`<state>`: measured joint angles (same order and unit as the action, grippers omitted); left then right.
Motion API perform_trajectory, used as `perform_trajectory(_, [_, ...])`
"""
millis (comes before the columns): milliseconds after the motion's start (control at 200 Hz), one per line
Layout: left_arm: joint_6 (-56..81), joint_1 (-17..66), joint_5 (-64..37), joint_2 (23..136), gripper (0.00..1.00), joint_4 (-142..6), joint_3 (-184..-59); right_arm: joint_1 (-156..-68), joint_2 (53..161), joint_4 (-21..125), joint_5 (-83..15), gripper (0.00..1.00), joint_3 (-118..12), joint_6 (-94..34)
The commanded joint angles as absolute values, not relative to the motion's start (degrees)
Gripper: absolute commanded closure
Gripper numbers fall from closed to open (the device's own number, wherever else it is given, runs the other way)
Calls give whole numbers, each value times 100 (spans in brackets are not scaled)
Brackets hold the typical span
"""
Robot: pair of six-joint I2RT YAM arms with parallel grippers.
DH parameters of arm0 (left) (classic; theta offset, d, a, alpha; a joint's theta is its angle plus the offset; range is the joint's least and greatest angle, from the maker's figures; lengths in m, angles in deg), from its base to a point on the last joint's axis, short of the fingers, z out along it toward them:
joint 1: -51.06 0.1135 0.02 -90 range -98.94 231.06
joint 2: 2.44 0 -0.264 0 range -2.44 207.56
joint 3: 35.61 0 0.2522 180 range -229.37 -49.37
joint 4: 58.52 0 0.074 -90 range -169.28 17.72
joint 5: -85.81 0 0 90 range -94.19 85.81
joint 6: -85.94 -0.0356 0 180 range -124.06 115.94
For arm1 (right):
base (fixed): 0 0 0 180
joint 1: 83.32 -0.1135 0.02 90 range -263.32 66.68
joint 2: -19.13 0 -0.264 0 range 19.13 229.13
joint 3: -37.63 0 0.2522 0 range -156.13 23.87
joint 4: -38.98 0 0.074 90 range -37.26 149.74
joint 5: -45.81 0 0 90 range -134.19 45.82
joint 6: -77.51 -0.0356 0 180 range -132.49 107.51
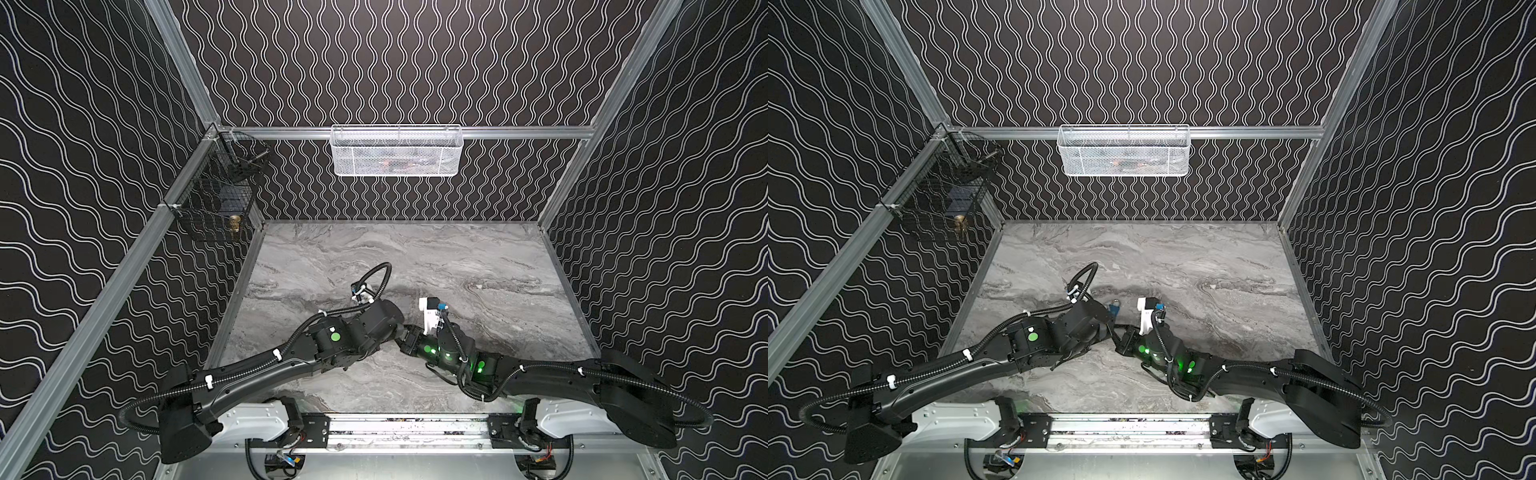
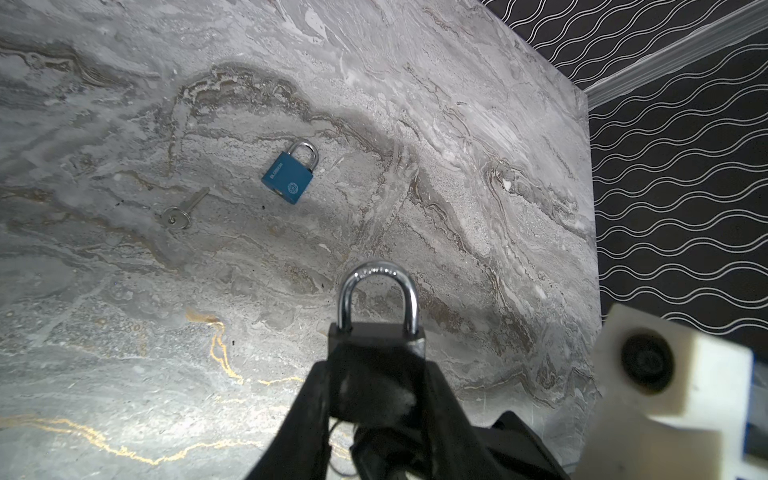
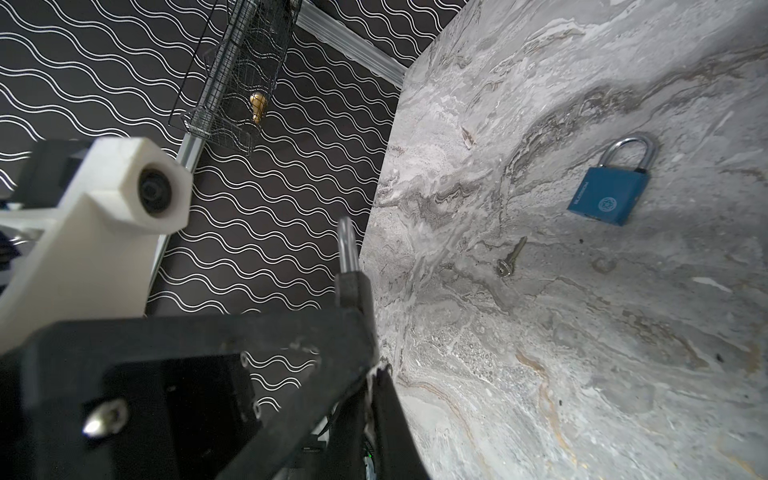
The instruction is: Unlock with the key
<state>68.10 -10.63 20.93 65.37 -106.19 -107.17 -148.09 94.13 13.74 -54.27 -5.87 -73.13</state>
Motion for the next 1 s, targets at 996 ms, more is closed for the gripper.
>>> perform_trajectory(996, [7217, -1072, 1245, 5795, 100, -8907, -10028, -14672, 9331, -1343, -5037, 100, -144, -7495])
